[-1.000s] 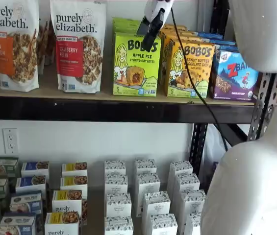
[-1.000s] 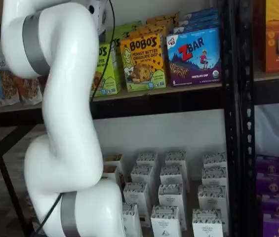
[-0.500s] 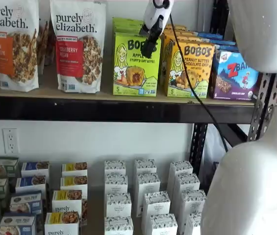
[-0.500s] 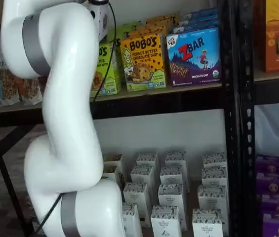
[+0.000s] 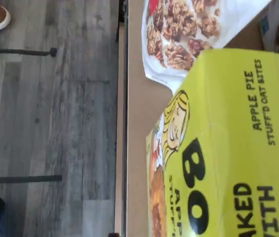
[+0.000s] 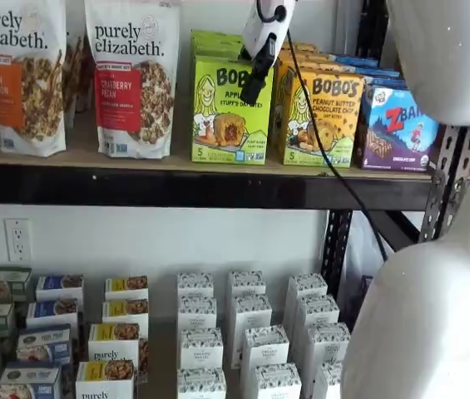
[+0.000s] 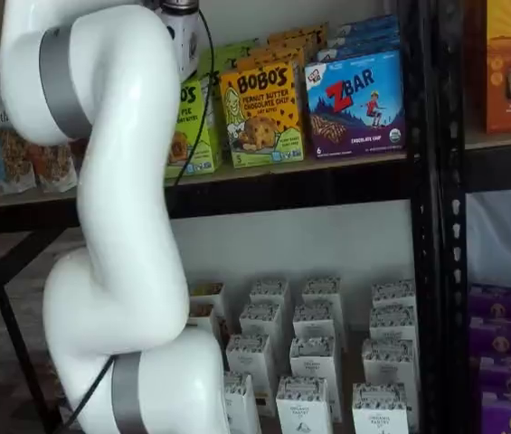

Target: Pick the green box on the top shelf, the fourth from the left

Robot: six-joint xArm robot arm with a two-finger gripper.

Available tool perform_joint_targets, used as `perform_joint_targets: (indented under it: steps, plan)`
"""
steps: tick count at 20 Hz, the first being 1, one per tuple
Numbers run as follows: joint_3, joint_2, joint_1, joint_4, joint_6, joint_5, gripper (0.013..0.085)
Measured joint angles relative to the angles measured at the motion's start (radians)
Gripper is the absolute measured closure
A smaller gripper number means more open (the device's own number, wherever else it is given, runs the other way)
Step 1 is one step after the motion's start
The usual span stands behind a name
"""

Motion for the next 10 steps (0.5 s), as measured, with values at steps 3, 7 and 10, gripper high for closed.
perform_joint_targets:
  steps: [3, 7, 10]
  plan:
    - [0.013, -0.006, 0.001, 0.003, -0.001, -0.008, 0.017]
    - [0.021, -0.011, -0.002, 0.015, -0.004, -0.014, 0.025]
    - [0.022, -0.013, -0.003, 0.02, -0.005, -0.017, 0.033]
